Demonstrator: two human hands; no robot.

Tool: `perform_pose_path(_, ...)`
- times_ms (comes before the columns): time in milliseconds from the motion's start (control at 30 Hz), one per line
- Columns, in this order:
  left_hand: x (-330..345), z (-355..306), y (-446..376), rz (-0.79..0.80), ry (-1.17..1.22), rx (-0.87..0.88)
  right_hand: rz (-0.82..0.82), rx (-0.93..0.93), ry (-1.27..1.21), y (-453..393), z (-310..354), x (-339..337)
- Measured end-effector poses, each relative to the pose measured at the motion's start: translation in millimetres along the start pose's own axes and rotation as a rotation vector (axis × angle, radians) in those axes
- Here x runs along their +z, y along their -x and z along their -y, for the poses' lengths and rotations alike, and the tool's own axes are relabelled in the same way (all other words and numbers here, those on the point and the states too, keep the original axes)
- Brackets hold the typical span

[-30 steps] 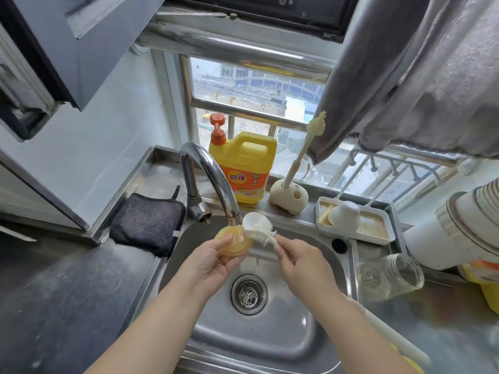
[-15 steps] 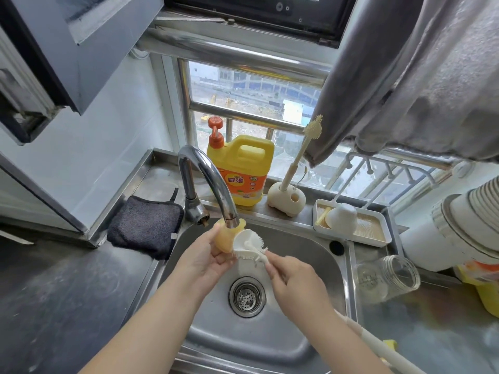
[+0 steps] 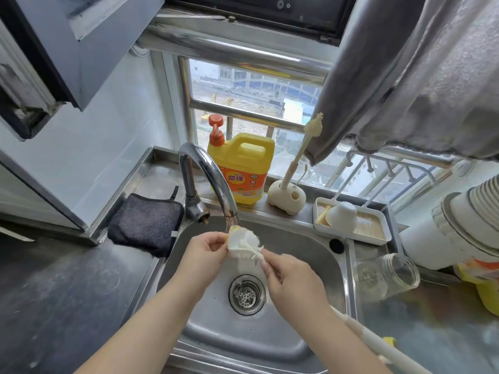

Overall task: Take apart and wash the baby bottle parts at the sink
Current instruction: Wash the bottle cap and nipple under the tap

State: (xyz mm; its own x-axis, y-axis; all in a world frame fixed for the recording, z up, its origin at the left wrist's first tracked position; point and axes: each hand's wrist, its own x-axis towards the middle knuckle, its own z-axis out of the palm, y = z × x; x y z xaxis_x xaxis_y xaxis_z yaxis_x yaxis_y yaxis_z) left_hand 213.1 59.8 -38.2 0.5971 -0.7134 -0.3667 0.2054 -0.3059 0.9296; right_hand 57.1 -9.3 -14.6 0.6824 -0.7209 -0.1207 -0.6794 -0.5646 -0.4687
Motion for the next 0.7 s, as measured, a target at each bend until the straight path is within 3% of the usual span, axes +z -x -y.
perform_pose_path(133,6.7,3.5,3.2,0.051,-0.036,0.058,-0.044,0.062,-0.026,-20.4,0.7,-5.5)
perform_pose_path(300,-0.9,6.7,-1.2,0.067,-0.117,0.106,0.011,-0.011,0.033,-0.5,5.5,-6.5)
perform_pose_path(433,2.1,6.8,0.2,0.051,-0.040,0.121,-0.043,0.075,-0.012,-26.2,0.2,-12.9)
perform_pose_path(600,-4.2,6.8,-2.9,0.037,0.018,0.135,0.042,-0.024,0.032,-7.5,12.2,-5.8)
perform_pose_path(700,-9.7,11.1,-5.1,0.030,-0.029,0.179,0.002,0.081,-0.019,-28.1,1.2,-7.5)
